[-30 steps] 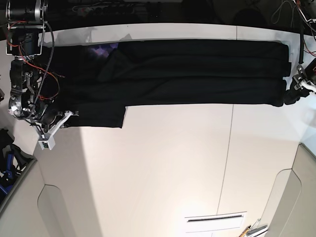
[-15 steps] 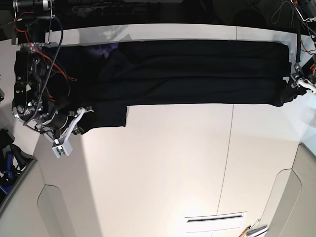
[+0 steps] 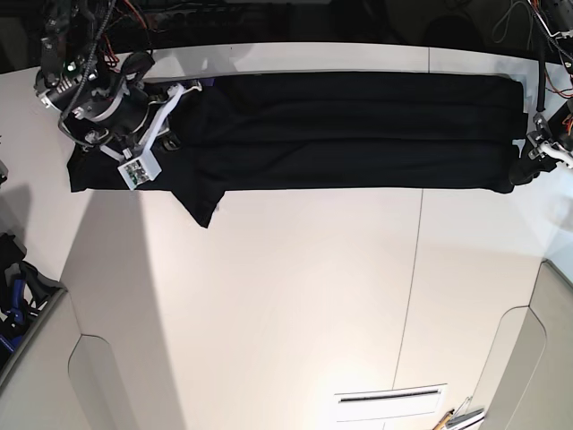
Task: Fold the T-shirt properly
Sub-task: 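Regrasp the folded strip ends with both grippers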
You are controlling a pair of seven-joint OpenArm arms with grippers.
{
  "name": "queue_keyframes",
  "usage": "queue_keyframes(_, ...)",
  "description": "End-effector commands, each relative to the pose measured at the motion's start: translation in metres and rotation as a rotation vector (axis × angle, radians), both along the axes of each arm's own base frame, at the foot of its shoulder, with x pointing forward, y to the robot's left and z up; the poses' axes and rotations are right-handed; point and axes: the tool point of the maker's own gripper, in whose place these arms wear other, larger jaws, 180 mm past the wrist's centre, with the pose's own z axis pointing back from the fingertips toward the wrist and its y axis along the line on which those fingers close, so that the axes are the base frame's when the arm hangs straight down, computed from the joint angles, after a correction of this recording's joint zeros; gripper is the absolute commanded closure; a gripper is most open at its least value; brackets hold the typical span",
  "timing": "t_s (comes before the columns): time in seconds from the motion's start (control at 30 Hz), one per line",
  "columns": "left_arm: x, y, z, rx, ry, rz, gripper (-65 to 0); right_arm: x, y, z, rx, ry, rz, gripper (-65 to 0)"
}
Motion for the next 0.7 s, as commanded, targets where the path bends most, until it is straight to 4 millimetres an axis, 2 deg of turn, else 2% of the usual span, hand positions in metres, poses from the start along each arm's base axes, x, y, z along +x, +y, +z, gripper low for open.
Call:
queue_keyframes(0.0,0.009,0.008,0.019,0.023,-0.058,0.001,-21.6,0.0,0.004,0.012,0.015,-0.042,0.014,0.0)
queue_keyframes(0.2,0.01,0.009,0.019,0.024,-0.061,0.002,-21.6,-0.024,0.027,0.027,0.098,-0.047,0.098,0.0)
queue_keyframes(0.27,0.01,0.009,0.019,0.024,-0.061,0.003,-21.6,-0.034,0.034,0.025,0.125,-0.022,0.131,0.0)
queue_keyframes(0.4,0.01,0.009,0.02,0.019,-0.067,0.004,-21.6,-0.049,0.031,0.015,0.105,0.046,0.142,0.0)
queue_keyframes(0.47,0.012,0.008,0.023,0.005,-0.081,0.007,-25.5,-0.05,0.032,0.014,0.107,0.048,0.141,-16.8)
queue_keyframes(0.5,0.012,0.007,0.025,-0.001,-0.088,0.008,-27.7,-0.049,0.032,0.015,0.111,0.04,0.14,-22.7)
queue_keyframes(0.53,0.013,0.007,0.025,-0.002,-0.089,0.008,-29.6,-0.047,0.033,0.016,0.116,0.03,0.139,-25.6)
queue_keyframes(0.67,0.012,0.013,0.029,0.016,-0.086,0.006,-30.5,-0.038,0.031,0.022,0.099,-0.012,0.135,-26.1)
